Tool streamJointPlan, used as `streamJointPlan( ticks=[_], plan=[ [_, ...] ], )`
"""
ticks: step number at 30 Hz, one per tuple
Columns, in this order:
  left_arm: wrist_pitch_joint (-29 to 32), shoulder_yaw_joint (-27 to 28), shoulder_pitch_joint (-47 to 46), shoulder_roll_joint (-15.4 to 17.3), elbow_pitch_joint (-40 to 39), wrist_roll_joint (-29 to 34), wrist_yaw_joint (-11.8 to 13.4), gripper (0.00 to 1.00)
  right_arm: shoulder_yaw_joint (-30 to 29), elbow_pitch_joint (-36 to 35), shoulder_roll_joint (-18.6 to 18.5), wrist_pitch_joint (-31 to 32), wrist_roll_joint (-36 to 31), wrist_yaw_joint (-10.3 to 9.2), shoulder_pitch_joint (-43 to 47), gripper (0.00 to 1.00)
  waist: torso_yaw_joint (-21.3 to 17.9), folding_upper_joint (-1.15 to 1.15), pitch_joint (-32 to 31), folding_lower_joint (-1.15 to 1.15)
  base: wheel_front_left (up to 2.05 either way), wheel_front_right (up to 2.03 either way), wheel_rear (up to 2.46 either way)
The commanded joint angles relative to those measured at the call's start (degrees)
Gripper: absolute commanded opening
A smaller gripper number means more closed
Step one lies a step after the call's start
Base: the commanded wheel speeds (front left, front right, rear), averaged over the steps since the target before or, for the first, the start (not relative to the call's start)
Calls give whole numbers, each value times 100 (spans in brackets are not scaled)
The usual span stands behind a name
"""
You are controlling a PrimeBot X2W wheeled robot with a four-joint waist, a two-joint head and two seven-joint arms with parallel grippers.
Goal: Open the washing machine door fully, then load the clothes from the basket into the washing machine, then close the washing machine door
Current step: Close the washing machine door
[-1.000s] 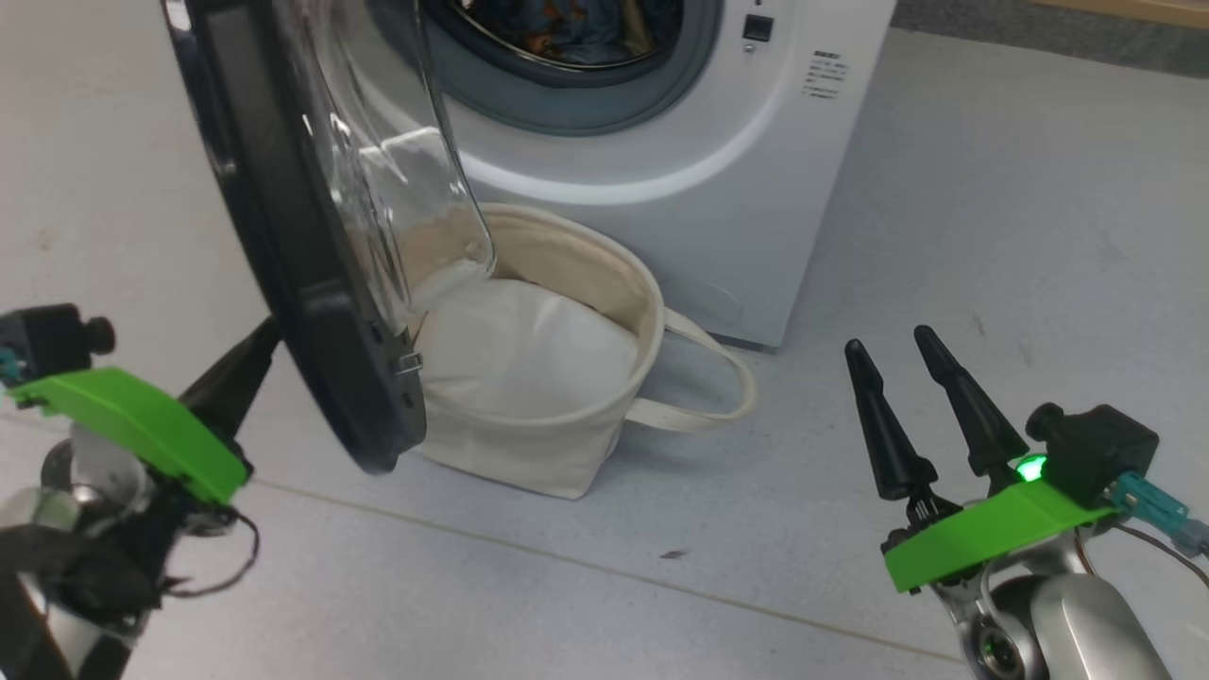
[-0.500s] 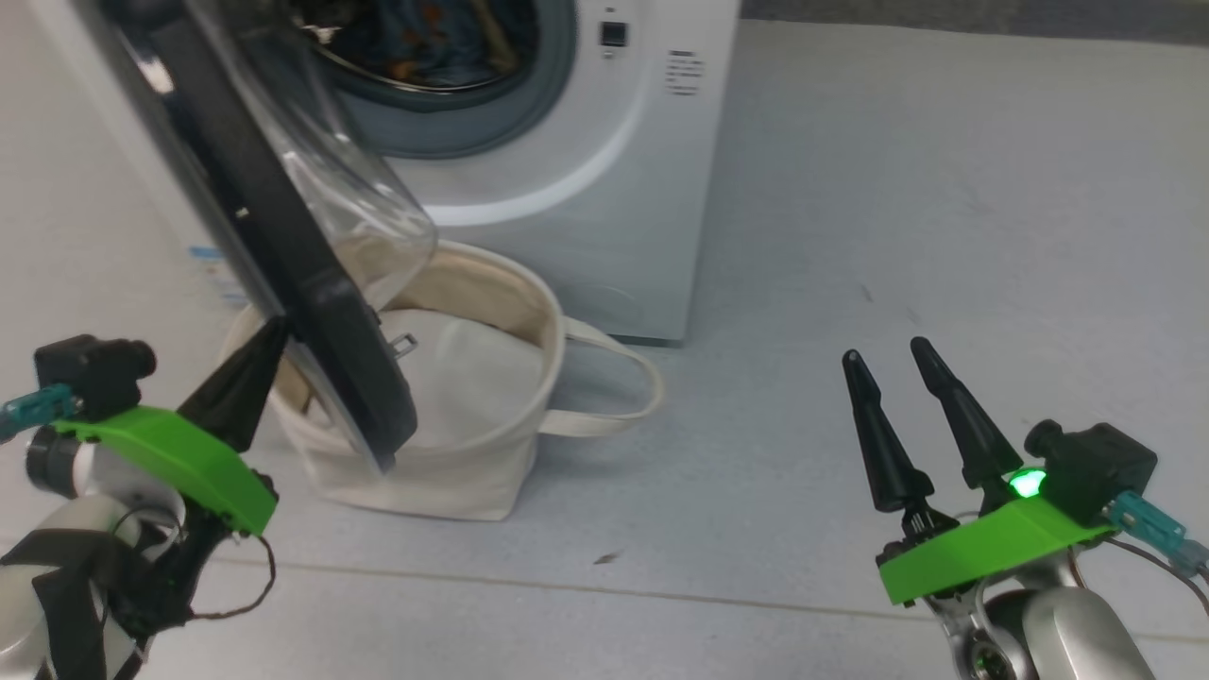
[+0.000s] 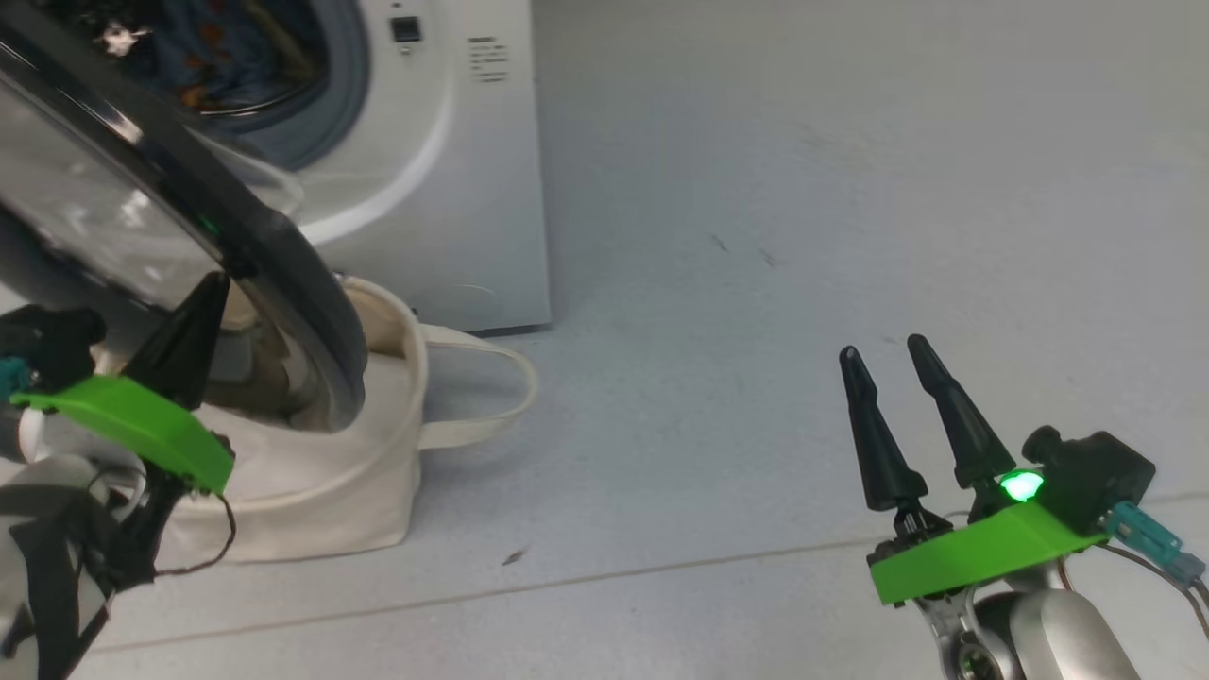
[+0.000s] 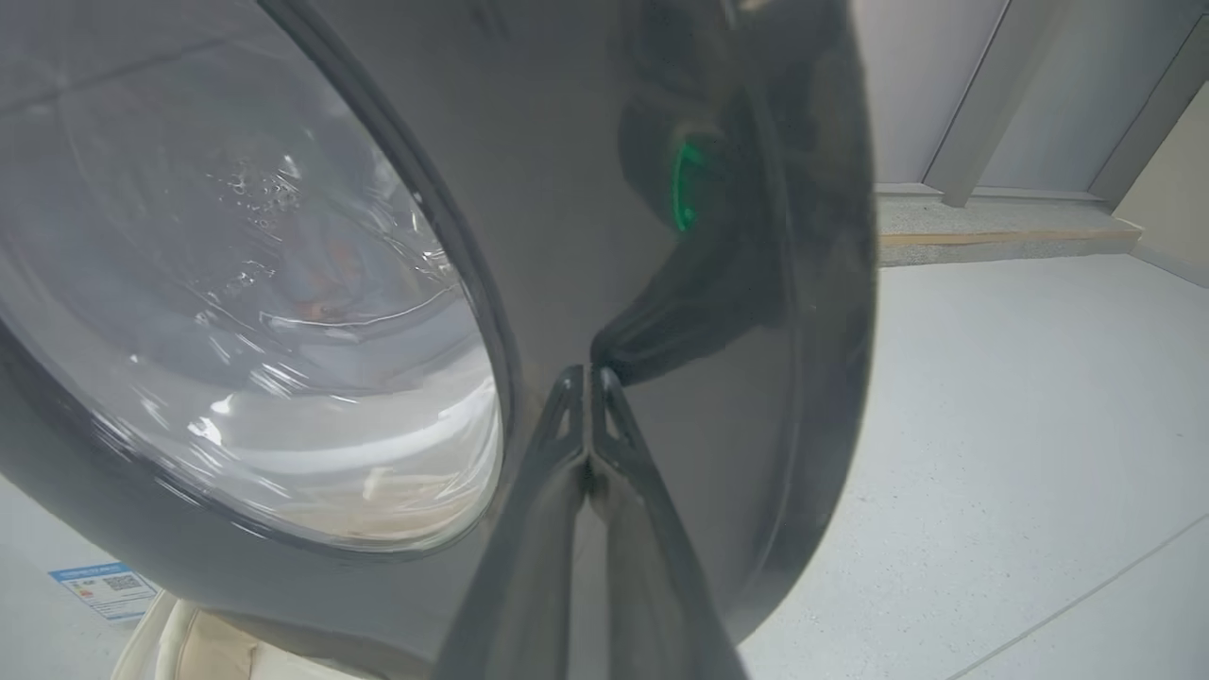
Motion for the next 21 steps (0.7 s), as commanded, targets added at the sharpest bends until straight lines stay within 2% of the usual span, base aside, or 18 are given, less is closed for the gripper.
streamJointPlan(
  ticks=[1,8,14,15,16,17,21],
  plan=[
    [-95,187,-391,260,-9,-108,-8,0,121,-184,37,-76,35,6,-54,100,-216,0,93,0,0,0,0],
    [-201,-94,-762,145,363,-155,-8,0,66,-168,72,-182,29,6,-60,100,-328,0,178,0,0,0,0],
    [-216,-23,-883,98,551,-47,-8,1,73,-69,89,-233,56,6,-113,100,-131,0,69,0,0,0,0],
    [-216,39,-859,81,590,14,-8,56,68,-43,87,-236,61,6,-111,100,-78,0,29,0,0,0,0],
    [-216,103,-817,66,633,72,-8,91,67,-17,81,-236,67,6,-111,100,-24,0,-16,0,0,0,0],
    [-216,162,-766,55,685,144,-8,100,66,10,71,-237,77,6,-110,100,30,0,-72,0,0,0,0],
    [-217,438,-578,33,755,347,-8,100,62,63,31,-242,119,6,-98,100,206,0,-232,0,0,0,0]
  ],
)
